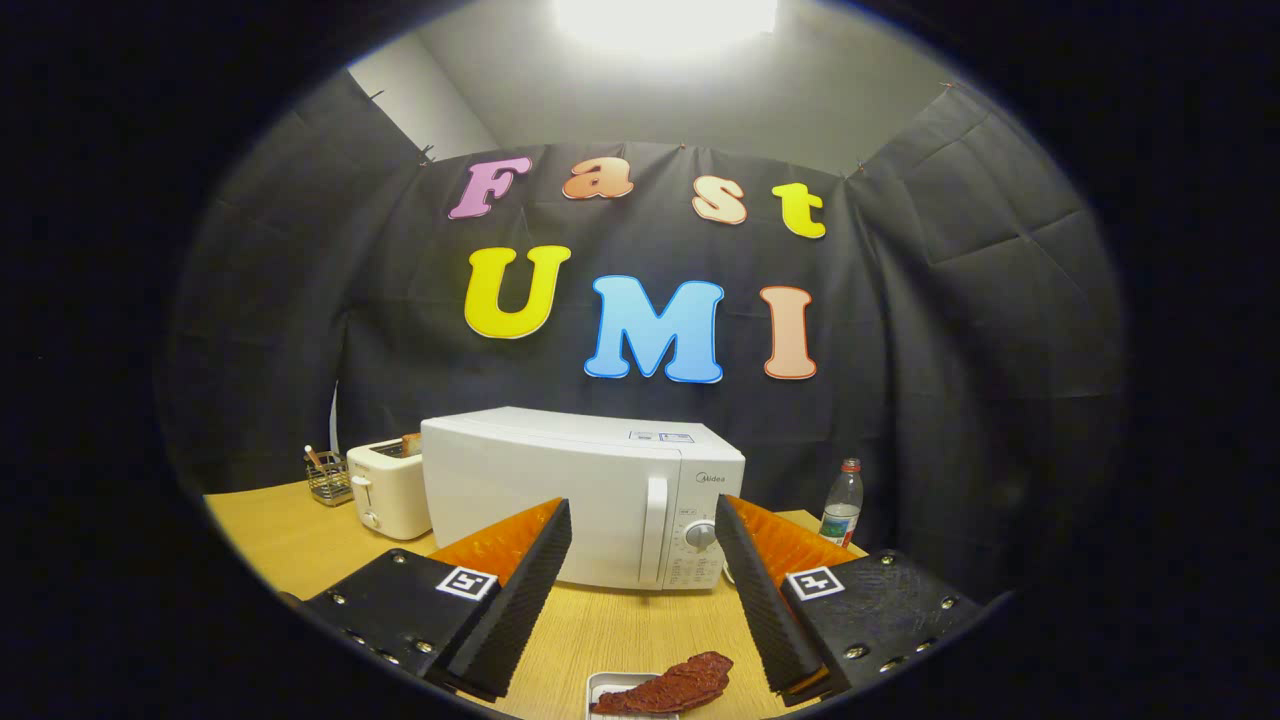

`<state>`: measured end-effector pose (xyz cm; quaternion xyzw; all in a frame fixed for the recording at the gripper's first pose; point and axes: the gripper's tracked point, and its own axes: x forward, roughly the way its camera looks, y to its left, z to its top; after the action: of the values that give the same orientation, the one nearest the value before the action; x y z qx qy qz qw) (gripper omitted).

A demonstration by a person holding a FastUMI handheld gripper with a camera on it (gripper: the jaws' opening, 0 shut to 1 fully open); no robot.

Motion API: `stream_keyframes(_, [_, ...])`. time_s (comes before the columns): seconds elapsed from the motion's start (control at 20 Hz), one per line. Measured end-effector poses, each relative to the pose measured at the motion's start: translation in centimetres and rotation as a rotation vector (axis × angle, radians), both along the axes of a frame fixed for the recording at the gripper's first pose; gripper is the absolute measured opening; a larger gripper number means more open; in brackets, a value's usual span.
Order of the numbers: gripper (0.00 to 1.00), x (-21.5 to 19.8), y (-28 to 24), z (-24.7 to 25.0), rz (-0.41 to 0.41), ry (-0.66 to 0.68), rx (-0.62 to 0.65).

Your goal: Open the microwave, put the food inside, and close the microwave door.

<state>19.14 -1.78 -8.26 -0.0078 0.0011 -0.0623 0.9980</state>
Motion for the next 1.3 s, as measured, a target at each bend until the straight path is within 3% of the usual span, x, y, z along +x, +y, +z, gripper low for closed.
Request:
stream_keyframes(0.55, [0.90,11.0,-1.7,-6.5,-0.030,0.122,0.073])
stream_keyframes(0.75, [0.90,14.2,-2.8,-8.2,-0.071,0.121,0.038])
stream_keyframes(0.8, [0.89,14.8,-3.0,-8.8,-0.077,0.130,0.040])
stream_keyframes(0.85, [0.82,15.4,-2.7,-9.5,-0.068,0.143,0.055])
stream_keyframes(1.0, [0.82,17.0,-3.0,-10.3,-0.075,0.138,0.053])
stream_keyframes(1.05, [0.73,17.2,-3.6,-10.7,-0.104,0.143,0.038])
stream_keyframes(1.15, [0.39,17.6,-2.9,-10.8,-0.079,0.148,0.072])
stream_keyframes(1.25, [0.23,17.4,-3.0,-10.7,-0.081,0.148,0.076])
stream_keyframes(1.3, [0.23,17.5,-3.0,-10.7,-0.084,0.150,0.075])
